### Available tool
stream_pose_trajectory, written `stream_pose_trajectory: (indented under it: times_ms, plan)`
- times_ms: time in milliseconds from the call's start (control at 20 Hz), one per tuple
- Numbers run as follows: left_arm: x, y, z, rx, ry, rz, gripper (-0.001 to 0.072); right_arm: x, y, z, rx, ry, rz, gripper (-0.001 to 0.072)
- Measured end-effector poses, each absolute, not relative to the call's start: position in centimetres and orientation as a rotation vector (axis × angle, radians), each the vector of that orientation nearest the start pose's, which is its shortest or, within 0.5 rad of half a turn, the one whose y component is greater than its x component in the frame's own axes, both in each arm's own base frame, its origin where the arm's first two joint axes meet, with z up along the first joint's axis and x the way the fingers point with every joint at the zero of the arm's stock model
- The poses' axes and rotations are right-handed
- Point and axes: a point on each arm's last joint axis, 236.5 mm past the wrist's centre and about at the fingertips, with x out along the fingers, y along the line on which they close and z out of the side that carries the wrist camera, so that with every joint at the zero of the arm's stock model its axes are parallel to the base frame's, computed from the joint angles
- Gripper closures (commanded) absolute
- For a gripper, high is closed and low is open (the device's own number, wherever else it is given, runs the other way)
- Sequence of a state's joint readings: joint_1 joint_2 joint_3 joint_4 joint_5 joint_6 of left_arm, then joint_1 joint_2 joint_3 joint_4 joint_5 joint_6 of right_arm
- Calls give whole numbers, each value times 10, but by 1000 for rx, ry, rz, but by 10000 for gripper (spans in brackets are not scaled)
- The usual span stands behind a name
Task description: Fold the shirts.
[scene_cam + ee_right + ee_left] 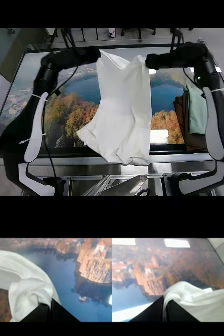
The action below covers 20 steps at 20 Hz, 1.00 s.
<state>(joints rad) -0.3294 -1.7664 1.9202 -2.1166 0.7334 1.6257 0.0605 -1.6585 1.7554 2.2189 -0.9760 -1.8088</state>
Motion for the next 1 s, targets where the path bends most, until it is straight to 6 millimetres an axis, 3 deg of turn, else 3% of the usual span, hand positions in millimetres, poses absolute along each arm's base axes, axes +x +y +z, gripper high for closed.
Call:
stream_pose_trajectory:
  times_ms: [100,200,400,500,650,850,1000]
  plan:
    - [566,-286,137,-339,701,-577,20,560,148,89,347,863,466,698]
    - [555,-279,122,-320,783,-585,21,566,142,68,363,894,444,697]
    - [516,-229,125,-280,962,-582,23,575,110,50,420,919,371,698]
    - [481,-199,115,-278,1099,-563,23,576,88,44,446,936,328,697]
    - [411,-175,76,-334,1326,-510,23,573,56,35,456,966,271,697]
    - [311,-186,-8,-452,1537,-437,23,563,29,26,462,1014,232,697]
    - [258,-206,-60,-513,1613,-403,23,559,20,23,467,1033,220,697]
